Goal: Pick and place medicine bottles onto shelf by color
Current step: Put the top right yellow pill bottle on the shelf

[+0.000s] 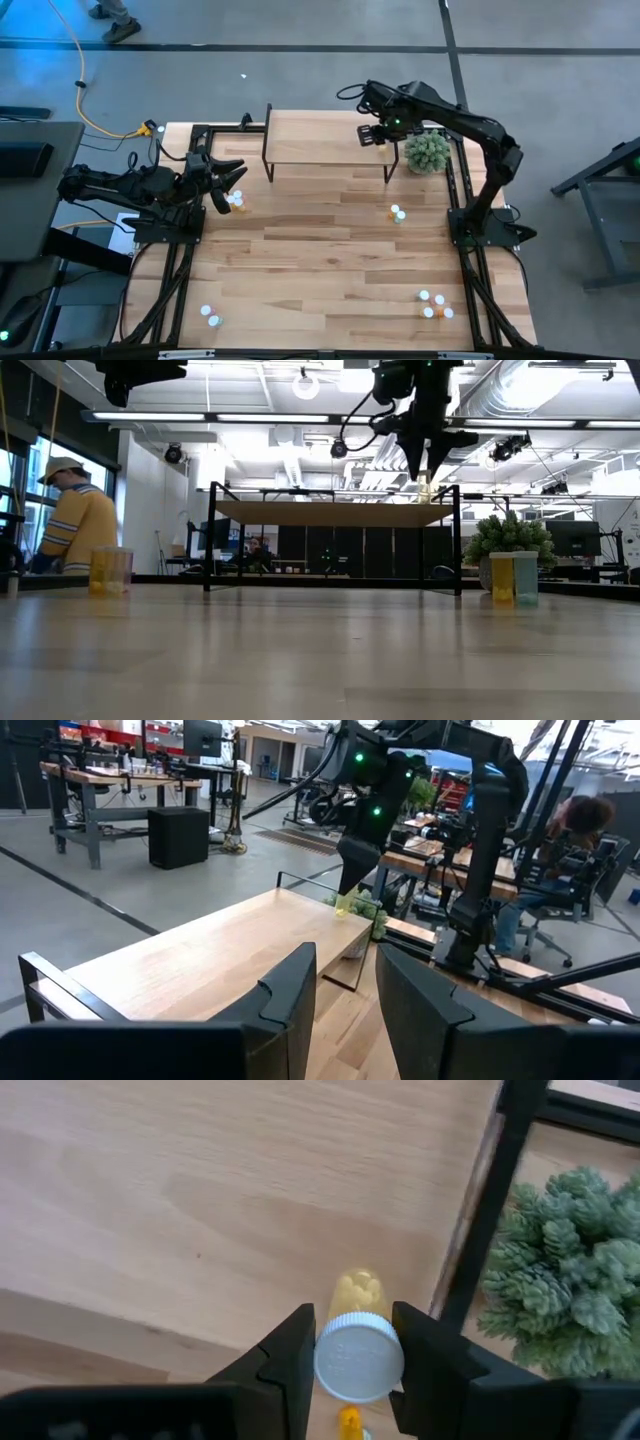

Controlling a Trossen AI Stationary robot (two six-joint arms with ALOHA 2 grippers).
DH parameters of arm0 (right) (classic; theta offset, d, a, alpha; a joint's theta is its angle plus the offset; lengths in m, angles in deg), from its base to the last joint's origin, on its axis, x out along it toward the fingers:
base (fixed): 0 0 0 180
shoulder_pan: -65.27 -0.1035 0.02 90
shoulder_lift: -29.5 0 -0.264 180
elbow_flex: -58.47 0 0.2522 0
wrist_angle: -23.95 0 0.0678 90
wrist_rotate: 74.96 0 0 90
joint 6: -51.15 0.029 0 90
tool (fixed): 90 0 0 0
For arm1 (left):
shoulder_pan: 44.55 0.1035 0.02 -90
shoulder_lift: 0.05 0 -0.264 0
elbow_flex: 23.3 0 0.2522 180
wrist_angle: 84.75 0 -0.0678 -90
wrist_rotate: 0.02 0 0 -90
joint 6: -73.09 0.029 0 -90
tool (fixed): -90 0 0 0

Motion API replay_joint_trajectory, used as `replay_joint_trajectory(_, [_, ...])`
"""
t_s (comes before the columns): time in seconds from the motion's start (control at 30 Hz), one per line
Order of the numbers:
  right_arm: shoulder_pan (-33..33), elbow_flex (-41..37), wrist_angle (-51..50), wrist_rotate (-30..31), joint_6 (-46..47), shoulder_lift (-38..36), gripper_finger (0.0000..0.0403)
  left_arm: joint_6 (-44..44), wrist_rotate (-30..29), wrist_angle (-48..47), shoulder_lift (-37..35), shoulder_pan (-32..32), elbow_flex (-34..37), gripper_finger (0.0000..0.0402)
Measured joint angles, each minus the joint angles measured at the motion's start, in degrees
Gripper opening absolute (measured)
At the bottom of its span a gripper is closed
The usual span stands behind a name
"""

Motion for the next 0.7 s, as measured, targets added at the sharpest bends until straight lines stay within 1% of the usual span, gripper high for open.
replay_joint_trajectory(0.6, [0.3, 0.0, 0.9, 0.3, -0.4, 0.5, 0.0113, 0.0, 0.0, 0.0, 0.0, 0.0, 0.0, 0.0100])
replay_joint_trajectory(0.7, [0.6, 0.0, 1.2, 1.9, -1.2, 0.5, 0.0113, 0.0, 0.0, 0.0, 0.0, 0.0, 0.0, 0.0100])
